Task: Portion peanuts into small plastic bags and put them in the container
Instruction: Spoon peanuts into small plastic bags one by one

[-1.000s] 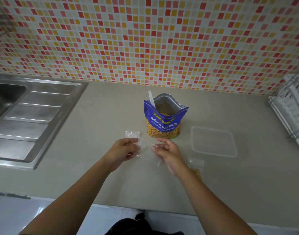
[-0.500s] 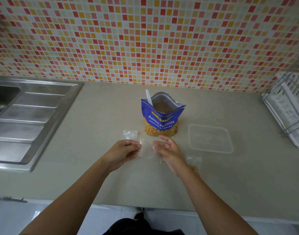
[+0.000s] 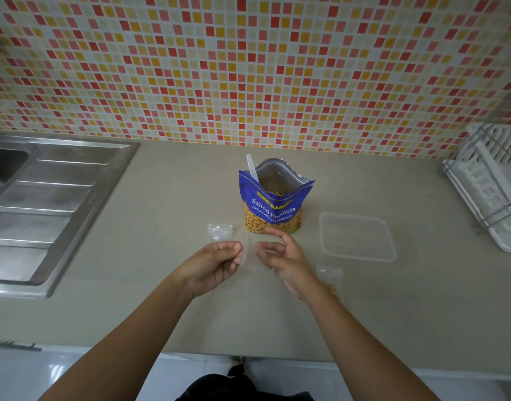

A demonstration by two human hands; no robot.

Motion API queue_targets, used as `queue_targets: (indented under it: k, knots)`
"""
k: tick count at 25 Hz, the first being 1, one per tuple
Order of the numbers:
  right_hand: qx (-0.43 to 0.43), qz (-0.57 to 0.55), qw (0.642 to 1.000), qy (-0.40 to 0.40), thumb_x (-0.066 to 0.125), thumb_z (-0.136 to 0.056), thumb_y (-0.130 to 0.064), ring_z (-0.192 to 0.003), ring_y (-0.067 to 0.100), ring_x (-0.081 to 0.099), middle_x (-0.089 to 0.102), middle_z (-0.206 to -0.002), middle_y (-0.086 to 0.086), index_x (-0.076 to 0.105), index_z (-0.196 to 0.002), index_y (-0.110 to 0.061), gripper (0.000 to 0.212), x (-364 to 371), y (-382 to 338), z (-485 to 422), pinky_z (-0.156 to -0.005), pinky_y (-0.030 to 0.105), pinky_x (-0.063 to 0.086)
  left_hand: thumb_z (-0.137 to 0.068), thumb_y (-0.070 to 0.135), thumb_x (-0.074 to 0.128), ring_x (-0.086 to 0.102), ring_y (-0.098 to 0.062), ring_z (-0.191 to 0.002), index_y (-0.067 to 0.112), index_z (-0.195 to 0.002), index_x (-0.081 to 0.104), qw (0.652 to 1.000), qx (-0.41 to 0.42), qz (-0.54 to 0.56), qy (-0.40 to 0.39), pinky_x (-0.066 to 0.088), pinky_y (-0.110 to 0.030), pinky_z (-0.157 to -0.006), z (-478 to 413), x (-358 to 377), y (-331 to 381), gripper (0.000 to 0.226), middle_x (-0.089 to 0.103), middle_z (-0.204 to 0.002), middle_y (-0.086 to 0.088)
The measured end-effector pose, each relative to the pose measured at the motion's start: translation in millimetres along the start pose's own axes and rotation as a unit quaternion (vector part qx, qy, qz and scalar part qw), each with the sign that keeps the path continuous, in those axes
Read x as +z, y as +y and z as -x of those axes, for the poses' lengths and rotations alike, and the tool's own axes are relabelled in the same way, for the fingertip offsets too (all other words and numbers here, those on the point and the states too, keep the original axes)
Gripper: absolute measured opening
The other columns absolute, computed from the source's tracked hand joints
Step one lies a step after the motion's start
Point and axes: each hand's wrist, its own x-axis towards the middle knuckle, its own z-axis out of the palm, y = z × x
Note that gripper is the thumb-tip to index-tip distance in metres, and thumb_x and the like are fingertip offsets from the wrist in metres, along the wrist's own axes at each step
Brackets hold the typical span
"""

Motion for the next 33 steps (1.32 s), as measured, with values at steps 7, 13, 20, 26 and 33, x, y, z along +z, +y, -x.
queue_targets:
  k: [7, 13, 20, 26, 33]
  knots:
    - [-0.031, 0.008, 0.999, -0.03, 0.058, -0.084, 0.007, -0.087, 0.009, 0.067, 0.067, -0.101, 0.003, 0.051, -0.113, -0.029, 0.047, -4, -8, -5, -0.08, 0.021, 0.051, -0.094, 0.003, 0.046, 0.056, -0.003, -0.049, 0.007, -0.076, 0.058, 0.999, 0.001, -0.007, 0.035, 0.051, -0.011, -0.05, -3, 1, 12, 0.022, 0.059, -0.057, -0.001]
    - [-0.048, 0.019, 0.998, -0.026, 0.06, -0.082, 0.01, -0.083, 0.015, 0.067, 0.06, -0.101, 0.001, 0.051, -0.113, -0.033, 0.054, -8, -12, -6, -0.076, 0.022, 0.052, -0.088, -0.002, 0.054, 0.057, -0.009, -0.054, 0.009, -0.073, 0.064, 0.956, 0.044, -0.257, 0.135, 0.051, -0.013, -0.057, -5, -6, 15, 0.021, 0.062, -0.058, 0.0]
    - [-0.061, 0.124, 0.99, 0.001, 0.075, -0.075, -0.009, -0.076, 0.009, 0.061, 0.061, -0.103, 0.0, 0.051, -0.115, -0.028, 0.05, -6, -24, -7, -0.061, 0.013, 0.047, -0.082, 0.007, 0.054, 0.053, -0.002, -0.054, 0.017, -0.073, 0.064, 0.814, 0.153, -0.525, 0.197, 0.039, -0.007, -0.053, -6, -10, 21, 0.017, 0.064, -0.062, 0.006]
    - [-0.218, 0.395, 0.892, 0.042, 0.08, -0.06, -0.049, -0.115, 0.0, 0.046, 0.052, -0.125, -0.01, 0.051, -0.124, -0.026, 0.074, -8, -25, 1, -0.099, 0.013, 0.035, -0.08, 0.004, 0.058, 0.059, 0.001, -0.05, 0.014, -0.074, 0.067, 0.857, 0.146, -0.45, 0.207, 0.044, -0.006, -0.051, -5, -3, 28, 0.015, 0.068, -0.066, -0.003]
    - [-0.272, 0.549, 0.789, 0.049, 0.059, -0.057, -0.071, -0.123, 0.014, 0.044, 0.055, -0.13, -0.003, 0.048, -0.132, -0.02, 0.092, 4, -21, 5, -0.104, 0.023, 0.03, -0.077, 0.008, 0.065, 0.059, -0.011, -0.066, 0.017, -0.075, 0.071, 0.85, 0.135, -0.482, 0.162, 0.048, -0.022, -0.065, -3, 17, 30, 0.011, 0.072, -0.076, -0.009]
